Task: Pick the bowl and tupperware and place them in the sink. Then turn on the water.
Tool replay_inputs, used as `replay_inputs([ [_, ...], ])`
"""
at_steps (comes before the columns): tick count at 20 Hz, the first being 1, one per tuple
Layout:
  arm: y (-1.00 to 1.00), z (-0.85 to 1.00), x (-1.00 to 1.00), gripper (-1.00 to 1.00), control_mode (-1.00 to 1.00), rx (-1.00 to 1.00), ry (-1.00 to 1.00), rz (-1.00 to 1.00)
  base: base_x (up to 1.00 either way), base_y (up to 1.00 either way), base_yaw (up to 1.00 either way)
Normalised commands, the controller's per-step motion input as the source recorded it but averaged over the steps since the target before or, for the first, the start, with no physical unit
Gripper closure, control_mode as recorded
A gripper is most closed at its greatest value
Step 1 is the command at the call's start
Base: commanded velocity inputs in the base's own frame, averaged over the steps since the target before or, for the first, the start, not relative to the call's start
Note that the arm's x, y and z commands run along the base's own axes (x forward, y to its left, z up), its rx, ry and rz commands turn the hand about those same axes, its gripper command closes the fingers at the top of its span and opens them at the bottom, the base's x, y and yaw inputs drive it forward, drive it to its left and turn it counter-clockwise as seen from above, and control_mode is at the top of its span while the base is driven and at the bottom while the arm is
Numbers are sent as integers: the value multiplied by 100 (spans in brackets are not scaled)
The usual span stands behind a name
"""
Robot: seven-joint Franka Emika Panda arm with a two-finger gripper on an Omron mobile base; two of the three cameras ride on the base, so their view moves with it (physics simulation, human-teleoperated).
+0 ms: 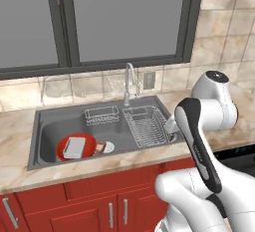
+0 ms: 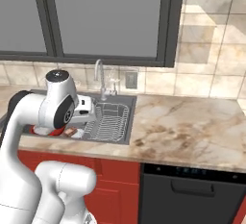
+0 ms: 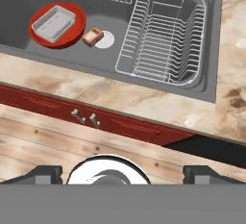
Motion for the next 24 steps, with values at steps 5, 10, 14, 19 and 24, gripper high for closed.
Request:
replay_inputs([
  [5, 0, 0, 0, -100, 100, 0, 0, 0, 67, -25, 4],
  [10, 0, 0, 0, -100, 100, 0, 0, 0, 46, -76, 9],
  [14, 0, 0, 0, -100, 100, 0, 0, 0, 46, -38, 5],
  [19, 0, 0, 0, -100, 100, 0, 0, 0, 13, -21, 4],
  [24, 0, 0, 0, -100, 100, 0, 0, 0, 22, -1, 0],
])
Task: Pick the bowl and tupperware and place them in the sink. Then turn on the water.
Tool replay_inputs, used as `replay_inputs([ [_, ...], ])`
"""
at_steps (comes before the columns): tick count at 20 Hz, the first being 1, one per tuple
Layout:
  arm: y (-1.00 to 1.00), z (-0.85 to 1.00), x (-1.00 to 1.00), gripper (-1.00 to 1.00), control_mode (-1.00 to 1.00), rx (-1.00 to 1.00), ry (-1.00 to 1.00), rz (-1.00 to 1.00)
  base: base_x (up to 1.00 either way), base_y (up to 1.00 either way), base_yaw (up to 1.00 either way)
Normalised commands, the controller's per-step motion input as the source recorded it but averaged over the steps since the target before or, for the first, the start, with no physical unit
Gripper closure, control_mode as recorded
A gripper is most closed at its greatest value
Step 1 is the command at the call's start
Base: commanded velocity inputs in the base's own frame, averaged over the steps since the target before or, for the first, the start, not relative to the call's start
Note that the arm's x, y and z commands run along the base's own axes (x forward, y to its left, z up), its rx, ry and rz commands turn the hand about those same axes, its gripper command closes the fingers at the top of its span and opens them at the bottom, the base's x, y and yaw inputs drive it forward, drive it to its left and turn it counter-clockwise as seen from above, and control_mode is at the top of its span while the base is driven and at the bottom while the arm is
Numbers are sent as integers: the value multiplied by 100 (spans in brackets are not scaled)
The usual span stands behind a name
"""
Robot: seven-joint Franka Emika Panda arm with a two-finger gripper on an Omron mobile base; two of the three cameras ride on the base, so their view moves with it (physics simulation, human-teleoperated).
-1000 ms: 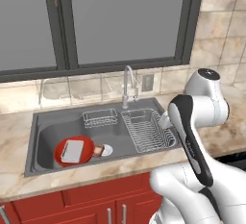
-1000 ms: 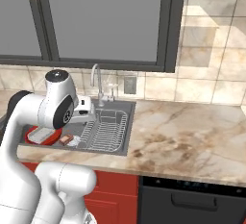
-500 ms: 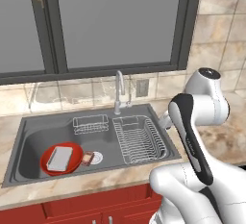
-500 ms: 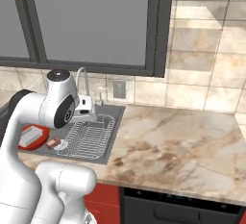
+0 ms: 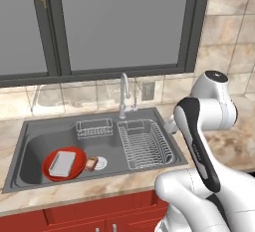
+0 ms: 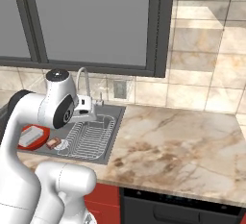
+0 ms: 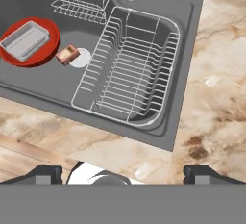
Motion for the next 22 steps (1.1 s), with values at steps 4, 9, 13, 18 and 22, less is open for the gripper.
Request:
replay_inputs([
  [4, 0, 0, 0, -100, 100, 0, 0, 0, 23, -4, 2],
  [9, 0, 0, 2, -100, -100, 0, 0, 0, 3, 0, 0],
  [13, 0, 0, 6, -100, -100, -3, 6, 0, 0, 0, 0],
  [18, 0, -1, 0, -100, -100, 0, -2, 0, 0, 0, 0],
  [22, 0, -1, 0, -100, -100, 0, -2, 0, 0, 0, 0],
])
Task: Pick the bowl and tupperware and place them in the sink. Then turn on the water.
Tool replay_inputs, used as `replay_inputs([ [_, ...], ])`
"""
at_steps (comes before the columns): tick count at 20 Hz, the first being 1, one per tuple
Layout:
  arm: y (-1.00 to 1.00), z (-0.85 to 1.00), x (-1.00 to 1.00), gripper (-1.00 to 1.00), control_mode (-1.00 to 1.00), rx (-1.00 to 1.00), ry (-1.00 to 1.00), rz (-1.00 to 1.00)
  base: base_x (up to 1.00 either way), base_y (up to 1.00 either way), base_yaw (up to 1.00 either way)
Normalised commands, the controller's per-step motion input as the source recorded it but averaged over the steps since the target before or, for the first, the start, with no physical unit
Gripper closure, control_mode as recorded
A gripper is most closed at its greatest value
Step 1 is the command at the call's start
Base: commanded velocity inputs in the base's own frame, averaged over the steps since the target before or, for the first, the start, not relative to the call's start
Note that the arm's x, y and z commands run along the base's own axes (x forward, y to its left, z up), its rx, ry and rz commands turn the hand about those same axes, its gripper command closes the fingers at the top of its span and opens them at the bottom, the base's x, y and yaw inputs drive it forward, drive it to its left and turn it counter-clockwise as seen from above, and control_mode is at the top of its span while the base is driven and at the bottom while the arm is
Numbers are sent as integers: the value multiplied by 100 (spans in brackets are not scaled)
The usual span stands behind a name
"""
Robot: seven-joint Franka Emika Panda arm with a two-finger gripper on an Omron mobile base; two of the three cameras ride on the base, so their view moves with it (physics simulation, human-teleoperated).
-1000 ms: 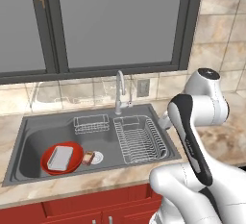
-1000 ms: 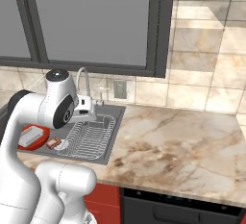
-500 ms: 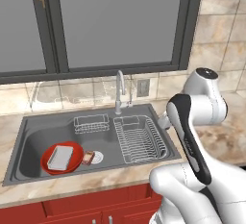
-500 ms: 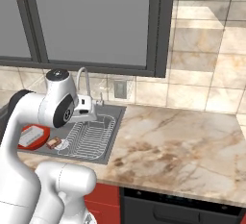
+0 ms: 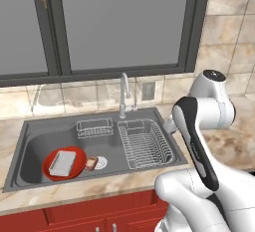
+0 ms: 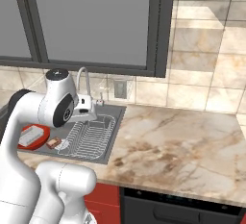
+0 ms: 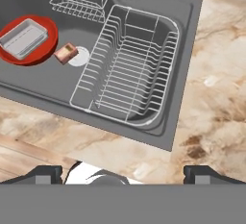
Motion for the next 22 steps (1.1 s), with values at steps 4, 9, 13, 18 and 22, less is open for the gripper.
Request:
replay_inputs([
  [4, 0, 0, 1, -100, -100, 0, 0, 0, 0, 0, 0],
  [9, 0, 0, 0, -100, -100, 0, 0, 0, 0, 0, 0],
  [13, 0, 0, 0, -100, -100, 0, 0, 0, 0, 0, 0],
  [18, -2, 6, 1, -100, -100, 1, -12, 0, 0, 0, 0],
  [22, -13, 21, 0, -100, -100, 5, -20, 0, 0, 0, 0],
])
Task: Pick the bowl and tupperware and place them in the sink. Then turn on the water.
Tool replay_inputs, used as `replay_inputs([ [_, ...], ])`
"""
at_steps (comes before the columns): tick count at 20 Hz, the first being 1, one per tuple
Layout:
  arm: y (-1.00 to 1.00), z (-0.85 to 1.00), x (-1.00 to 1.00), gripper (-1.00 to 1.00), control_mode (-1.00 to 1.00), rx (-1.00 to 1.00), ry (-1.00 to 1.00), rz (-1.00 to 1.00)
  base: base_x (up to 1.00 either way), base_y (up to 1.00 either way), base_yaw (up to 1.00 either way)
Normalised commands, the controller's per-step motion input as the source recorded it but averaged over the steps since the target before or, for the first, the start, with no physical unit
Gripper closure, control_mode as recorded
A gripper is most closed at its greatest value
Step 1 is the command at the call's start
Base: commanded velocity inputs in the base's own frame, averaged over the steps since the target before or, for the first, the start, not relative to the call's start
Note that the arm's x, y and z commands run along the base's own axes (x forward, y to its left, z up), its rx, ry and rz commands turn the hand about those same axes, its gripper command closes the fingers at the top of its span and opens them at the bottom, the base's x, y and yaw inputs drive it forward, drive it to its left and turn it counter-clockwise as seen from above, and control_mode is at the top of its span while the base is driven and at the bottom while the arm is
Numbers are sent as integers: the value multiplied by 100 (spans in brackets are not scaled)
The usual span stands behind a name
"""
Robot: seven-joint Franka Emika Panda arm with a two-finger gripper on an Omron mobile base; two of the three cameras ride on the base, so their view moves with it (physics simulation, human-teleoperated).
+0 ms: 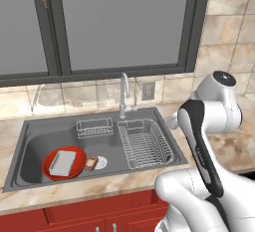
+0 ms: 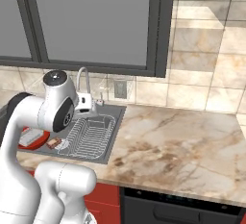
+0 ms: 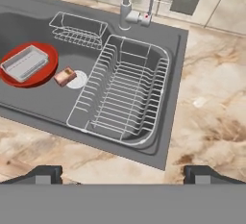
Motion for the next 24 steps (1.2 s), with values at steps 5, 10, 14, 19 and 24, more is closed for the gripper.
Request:
replay_inputs([
  [5, -12, 12, 0, -100, -100, 4, -13, 0, 0, 0, 0],
  [10, -16, 8, 0, -100, -100, 4, -13, 0, 0, 0, 0],
  [14, -9, 13, 1, -100, -100, 3, -12, 0, 0, 0, 0],
  [19, -3, 15, 10, -100, -100, 2, -12, 0, 0, 0, 0],
  [24, -3, 9, 13, -100, -100, 1, -10, 0, 0, 0, 0],
])
